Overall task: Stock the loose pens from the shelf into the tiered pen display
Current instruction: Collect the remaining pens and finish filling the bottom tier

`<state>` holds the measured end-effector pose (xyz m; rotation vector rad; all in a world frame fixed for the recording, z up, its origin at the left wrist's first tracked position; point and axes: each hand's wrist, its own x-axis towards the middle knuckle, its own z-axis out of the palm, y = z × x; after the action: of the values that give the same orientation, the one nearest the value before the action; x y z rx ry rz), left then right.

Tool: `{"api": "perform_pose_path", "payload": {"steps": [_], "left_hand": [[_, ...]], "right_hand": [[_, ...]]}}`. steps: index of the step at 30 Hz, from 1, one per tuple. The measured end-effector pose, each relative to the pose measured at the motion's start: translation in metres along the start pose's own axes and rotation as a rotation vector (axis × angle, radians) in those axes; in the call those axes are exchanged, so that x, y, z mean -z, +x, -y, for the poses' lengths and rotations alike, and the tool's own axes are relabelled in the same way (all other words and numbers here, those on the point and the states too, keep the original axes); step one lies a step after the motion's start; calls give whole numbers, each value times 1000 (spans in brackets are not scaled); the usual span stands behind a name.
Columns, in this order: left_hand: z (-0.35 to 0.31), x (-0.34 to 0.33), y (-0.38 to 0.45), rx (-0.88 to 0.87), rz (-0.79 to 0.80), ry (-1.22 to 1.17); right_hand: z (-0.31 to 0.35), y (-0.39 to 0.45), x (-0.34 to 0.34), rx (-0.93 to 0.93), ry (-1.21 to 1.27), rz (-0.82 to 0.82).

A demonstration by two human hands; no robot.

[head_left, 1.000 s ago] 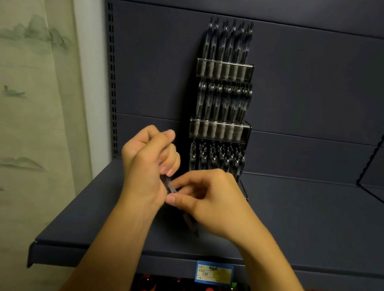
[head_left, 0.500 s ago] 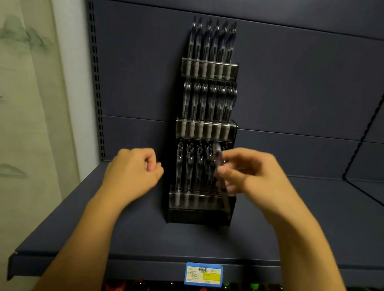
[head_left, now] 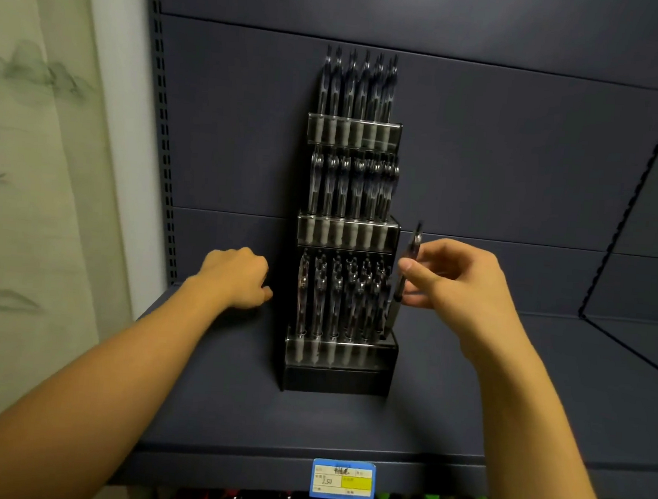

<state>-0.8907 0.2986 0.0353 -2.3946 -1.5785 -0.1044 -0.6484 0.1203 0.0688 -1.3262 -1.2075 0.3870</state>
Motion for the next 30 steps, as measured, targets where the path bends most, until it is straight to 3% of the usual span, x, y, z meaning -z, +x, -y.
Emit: {"api": "perform_pose_path", "payload": {"steps": [16,20,30], "left_hand": [[-9,-6,14,0,62,-107],[-12,-5,13,6,77,-104],[-21,-2,6,47,115,-97]], "right_hand": [[-8,3,-11,22,-397,45],[-10,2,-13,-22,-647,216],[-14,-1,-13,4,-745,269]]}}
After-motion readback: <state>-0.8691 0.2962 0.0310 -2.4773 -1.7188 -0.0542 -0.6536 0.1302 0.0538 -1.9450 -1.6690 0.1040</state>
